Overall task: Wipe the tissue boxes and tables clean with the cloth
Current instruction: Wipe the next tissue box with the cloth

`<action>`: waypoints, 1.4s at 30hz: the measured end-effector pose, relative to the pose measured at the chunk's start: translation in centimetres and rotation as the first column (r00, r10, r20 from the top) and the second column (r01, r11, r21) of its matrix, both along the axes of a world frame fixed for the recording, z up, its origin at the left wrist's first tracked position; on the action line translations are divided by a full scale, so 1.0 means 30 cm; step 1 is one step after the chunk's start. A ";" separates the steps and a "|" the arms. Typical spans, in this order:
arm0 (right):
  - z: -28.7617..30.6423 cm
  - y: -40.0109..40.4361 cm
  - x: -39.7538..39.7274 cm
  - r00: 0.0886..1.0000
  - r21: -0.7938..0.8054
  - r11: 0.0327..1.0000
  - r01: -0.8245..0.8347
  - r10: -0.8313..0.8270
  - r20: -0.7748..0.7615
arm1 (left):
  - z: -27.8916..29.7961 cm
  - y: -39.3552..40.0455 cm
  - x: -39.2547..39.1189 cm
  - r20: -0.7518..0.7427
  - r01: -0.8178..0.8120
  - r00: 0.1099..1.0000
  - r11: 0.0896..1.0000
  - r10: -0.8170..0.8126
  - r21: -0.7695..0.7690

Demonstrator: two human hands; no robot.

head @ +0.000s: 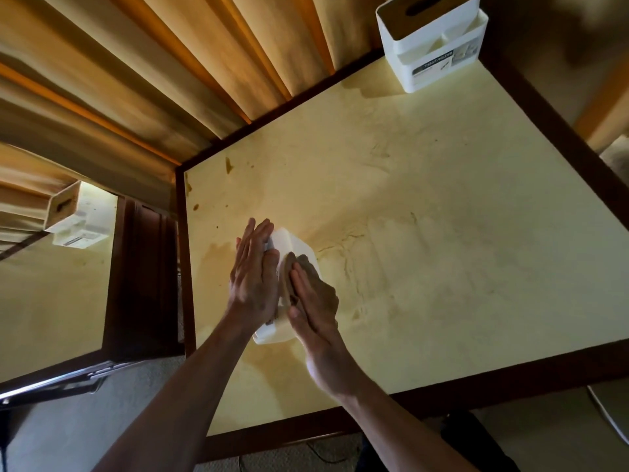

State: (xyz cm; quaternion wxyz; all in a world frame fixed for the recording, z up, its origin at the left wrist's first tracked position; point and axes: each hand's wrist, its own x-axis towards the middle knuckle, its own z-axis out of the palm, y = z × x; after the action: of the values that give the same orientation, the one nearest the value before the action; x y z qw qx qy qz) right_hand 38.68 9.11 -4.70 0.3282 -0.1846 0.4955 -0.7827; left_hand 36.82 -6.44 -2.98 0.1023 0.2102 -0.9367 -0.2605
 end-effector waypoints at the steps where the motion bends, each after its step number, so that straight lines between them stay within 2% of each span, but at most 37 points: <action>1: -0.011 0.005 0.008 0.999 0.042 0.999 0.021 -0.019 -0.042 | 0.001 0.002 0.000 0.004 -0.004 1.000 1.000 0.004 0.001; 3: -0.048 -0.005 0.011 0.998 0.134 0.990 0.048 -0.042 -0.049 | 0.003 0.004 0.001 -0.002 -0.005 1.000 1.000 0.005 -0.002; 6: -0.081 -0.023 -0.016 0.992 0.199 0.979 0.035 -0.058 0.113 | 0.007 0.007 0.002 0.000 -0.015 1.000 1.000 0.015 0.001; 8: -0.083 -0.023 -0.049 0.966 0.181 0.983 0.003 -0.050 0.256 | 0.008 0.007 0.005 0.001 -0.011 1.000 1.000 0.011 0.000; 10: -0.085 -0.031 -0.077 0.950 0.210 0.978 -0.017 -0.050 0.310 | 0.010 0.007 0.005 0.018 -0.013 1.000 1.000 0.013 0.003; 15: -0.152 -0.084 -0.124 0.952 0.417 0.908 -0.028 -0.103 0.289 | 0.019 0.006 0.004 0.083 -0.027 0.996 1.000 0.027 0.004; 20: -0.160 -0.117 -0.137 0.954 0.511 0.859 -0.033 -0.125 0.273 | 0.027 0.004 0.021 0.077 0.058 0.995 0.998 -0.058 0.000; 27: -0.141 -0.126 -0.132 0.966 0.532 0.846 0.038 -0.167 0.196 | 0.030 0.010 0.032 0.075 0.080 0.994 0.997 -0.079 -0.014; 37: -0.122 -0.148 -0.234 0.929 0.548 0.827 0.126 -0.293 0.228 | 0.076 0.039 0.020 0.176 0.069 0.982 0.998 -0.067 -0.004; 40: -0.082 -0.099 -0.292 0.921 0.529 0.845 0.080 -0.265 0.285 | 0.095 0.037 0.004 0.233 0.041 0.970 0.994 -0.063 0.098; 42: -0.048 -0.073 -0.339 0.938 0.517 0.853 0.076 -0.238 0.254 | 0.129 0.022 -0.013 0.303 0.012 0.950 0.977 -0.078 0.213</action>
State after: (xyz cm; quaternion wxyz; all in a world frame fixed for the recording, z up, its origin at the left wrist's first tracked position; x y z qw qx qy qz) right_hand 28.51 6.91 -6.14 0.3721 0.0726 0.6370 -0.6712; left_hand 36.43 -5.77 0.87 -0.0742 0.2363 -0.9133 -0.3233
